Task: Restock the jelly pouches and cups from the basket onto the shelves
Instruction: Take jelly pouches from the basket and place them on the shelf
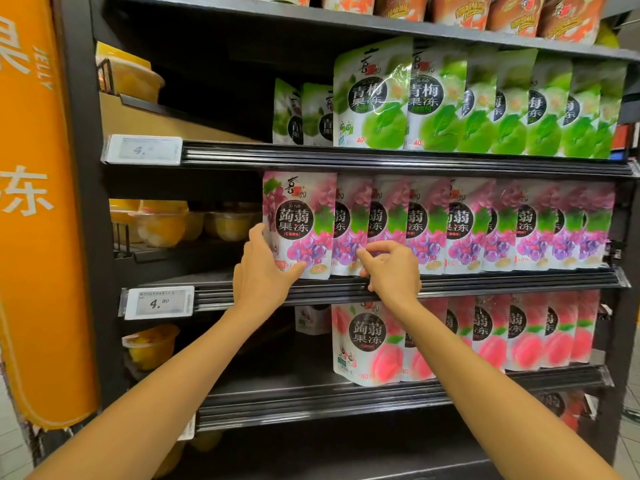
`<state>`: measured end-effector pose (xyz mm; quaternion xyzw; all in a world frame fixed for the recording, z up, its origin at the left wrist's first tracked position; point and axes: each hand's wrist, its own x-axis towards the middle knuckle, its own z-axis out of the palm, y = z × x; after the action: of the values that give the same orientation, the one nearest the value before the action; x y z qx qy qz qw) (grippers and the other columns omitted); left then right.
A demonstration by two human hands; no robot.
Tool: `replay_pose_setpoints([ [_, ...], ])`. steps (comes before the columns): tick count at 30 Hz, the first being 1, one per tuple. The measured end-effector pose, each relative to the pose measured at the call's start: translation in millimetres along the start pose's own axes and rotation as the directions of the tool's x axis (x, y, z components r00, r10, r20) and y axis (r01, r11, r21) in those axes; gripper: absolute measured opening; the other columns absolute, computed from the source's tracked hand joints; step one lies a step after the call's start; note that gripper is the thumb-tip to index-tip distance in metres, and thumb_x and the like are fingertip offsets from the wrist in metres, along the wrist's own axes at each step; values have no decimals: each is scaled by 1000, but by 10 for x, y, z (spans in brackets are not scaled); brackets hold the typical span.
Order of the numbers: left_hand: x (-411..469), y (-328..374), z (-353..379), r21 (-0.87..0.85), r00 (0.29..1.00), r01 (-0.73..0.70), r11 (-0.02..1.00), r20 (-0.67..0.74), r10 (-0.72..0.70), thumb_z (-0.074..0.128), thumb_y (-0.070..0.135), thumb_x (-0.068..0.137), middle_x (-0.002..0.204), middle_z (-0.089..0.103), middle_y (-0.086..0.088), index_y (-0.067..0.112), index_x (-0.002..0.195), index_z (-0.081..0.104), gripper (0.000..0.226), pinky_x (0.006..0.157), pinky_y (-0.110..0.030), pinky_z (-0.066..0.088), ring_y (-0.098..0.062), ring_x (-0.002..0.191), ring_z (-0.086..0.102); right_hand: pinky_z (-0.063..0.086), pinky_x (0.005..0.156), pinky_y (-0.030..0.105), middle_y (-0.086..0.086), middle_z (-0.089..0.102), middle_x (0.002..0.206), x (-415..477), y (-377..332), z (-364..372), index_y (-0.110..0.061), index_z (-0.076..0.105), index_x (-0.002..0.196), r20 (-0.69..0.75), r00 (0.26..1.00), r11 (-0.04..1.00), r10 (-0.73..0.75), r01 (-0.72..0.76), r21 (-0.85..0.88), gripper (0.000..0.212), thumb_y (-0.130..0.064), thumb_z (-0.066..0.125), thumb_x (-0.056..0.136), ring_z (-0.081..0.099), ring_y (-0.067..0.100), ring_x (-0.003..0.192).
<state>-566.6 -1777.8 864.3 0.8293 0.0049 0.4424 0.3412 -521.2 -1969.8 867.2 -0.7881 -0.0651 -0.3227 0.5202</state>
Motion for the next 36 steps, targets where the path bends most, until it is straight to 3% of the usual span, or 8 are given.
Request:
replay_pose_setpoints([
  [5,41,-57,17,-119,993,118,986,7,-118,86,36,70,124,62,-10,9,139,34,90,79,-32,52,-24,101,67,47,52,23,-9,67,50,17,-12,-3,-29,69,80,100,995,999,15,-11,-39,20,-38,59,94,51,3,32],
  [9,44,-86,18,-121,992,120,985,-30,-124,86,31,70,119,63,-7,11,134,38,82,64,-20,47,-22,96,67,59,66,40,-6,59,45,61,-43,-34,-22,72,83,189,982,1000,23,-21,-13,17,-27,59,93,51,9,33],
  [13,22,-80,36,-95,995,86,992,-43,-90,86,33,69,119,61,-4,15,124,43,72,76,-35,57,-22,97,66,60,73,47,-6,57,45,65,-8,-107,-27,71,78,212,977,999,1,7,-36,21,-28,58,94,53,12,37],
  [17,-20,-8,61,-42,997,51,998,-49,-53,85,40,69,119,56,-3,15,121,44,71,85,-46,56,-24,99,64,57,67,35,-10,66,56,45,18,-154,-35,71,89,78,996,988,-32,44,-151,13,-41,60,91,66,11,57],
  [22,-61,47,60,152,990,12,988,-143,10,79,54,71,121,55,-5,14,124,46,74,90,-41,43,-25,107,58,40,69,32,-7,67,68,42,153,-254,-29,50,122,-262,963,984,-66,19,-176,37,-48,58,91,65,19,74],
  [28,-140,179,151,177,986,-64,982,-141,90,75,49,78,120,54,-5,13,129,48,68,93,-40,42,-25,111,53,56,73,37,1,64,54,144,242,-334,-23,67,90,-37,999,997,28,-30,-75,30,-42,47,100,65,18,53],
  [32,-228,228,217,177,983,-53,983,-162,83,74,43,79,127,50,-7,15,131,47,65,96,-41,40,-27,118,48,52,73,33,1,59,48,223,300,-422,-26,63,116,30,996,993,88,-85,-82,29,-41,42,102,66,16,57],
  [36,-291,232,256,189,975,-86,978,-184,122,74,38,79,126,49,-5,17,126,48,58,92,-39,38,-26,115,47,46,66,28,-4,58,50,267,326,-482,-30,66,112,15,997,990,79,-76,-121,29,-45,43,101,67,19,62],
])
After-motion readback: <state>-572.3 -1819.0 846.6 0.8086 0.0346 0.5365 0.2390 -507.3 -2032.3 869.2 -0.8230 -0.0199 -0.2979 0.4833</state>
